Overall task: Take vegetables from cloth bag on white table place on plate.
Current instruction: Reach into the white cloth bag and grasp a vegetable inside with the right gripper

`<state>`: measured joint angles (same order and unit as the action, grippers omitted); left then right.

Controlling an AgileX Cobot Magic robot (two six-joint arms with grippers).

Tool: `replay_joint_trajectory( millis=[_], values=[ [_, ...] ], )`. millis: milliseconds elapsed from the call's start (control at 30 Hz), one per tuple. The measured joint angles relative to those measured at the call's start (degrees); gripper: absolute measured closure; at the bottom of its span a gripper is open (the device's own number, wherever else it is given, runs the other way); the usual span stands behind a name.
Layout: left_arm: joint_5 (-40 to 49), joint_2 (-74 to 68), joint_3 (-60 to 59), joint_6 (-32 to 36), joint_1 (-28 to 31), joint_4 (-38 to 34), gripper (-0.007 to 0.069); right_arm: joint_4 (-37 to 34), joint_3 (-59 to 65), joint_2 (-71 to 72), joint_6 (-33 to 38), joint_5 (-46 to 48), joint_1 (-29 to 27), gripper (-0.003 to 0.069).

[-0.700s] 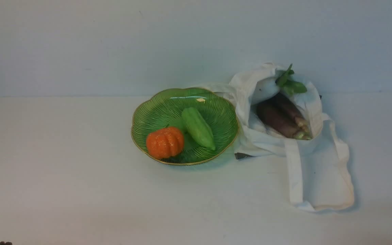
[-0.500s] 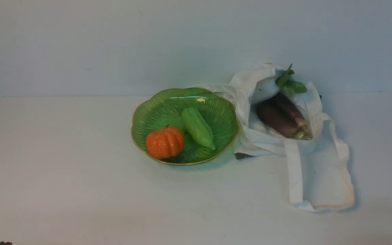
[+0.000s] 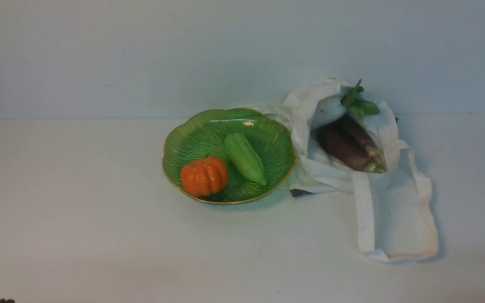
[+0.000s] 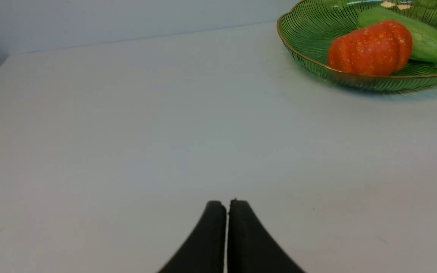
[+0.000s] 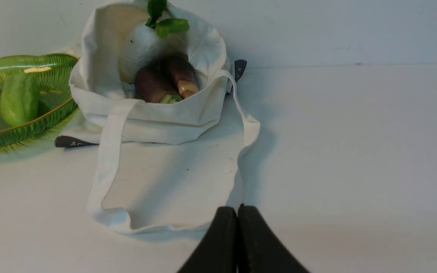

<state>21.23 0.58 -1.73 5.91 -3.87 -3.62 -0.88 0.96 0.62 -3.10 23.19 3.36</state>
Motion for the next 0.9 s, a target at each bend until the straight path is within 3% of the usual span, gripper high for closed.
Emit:
replay_joint_trajectory(
  millis=[667, 733, 767, 867, 900],
  values=[
    [0.0, 0.0, 0.0, 0.0, 0.0, 0.0, 0.0629, -1.9, 0.1, 0.0, -1.9, -0.7, 0.0, 0.0673],
    [0.0, 0.0, 0.0, 0.0, 0.0, 0.0, 0.0629, -10.1, 0.5, 0.0, -8.2, -2.4, 0.0, 0.0673],
    [0.0, 0.0, 0.0, 0.0, 0.0, 0.0, 0.0629, -10.8, 0.5, 0.0, -8.2, -2.5, 0.0, 0.0673],
    [0.0, 0.0, 0.0, 0.0, 0.0, 0.0, 0.0629, -26.5, 0.6, 0.0, -17.0, -4.8, 0.0, 0.0673],
    [0.0, 0.0, 0.0, 0.0, 0.0, 0.0, 0.0629, -26.5, 0.6, 0.0, -17.4, -4.8, 0.0, 0.0673]
  ],
)
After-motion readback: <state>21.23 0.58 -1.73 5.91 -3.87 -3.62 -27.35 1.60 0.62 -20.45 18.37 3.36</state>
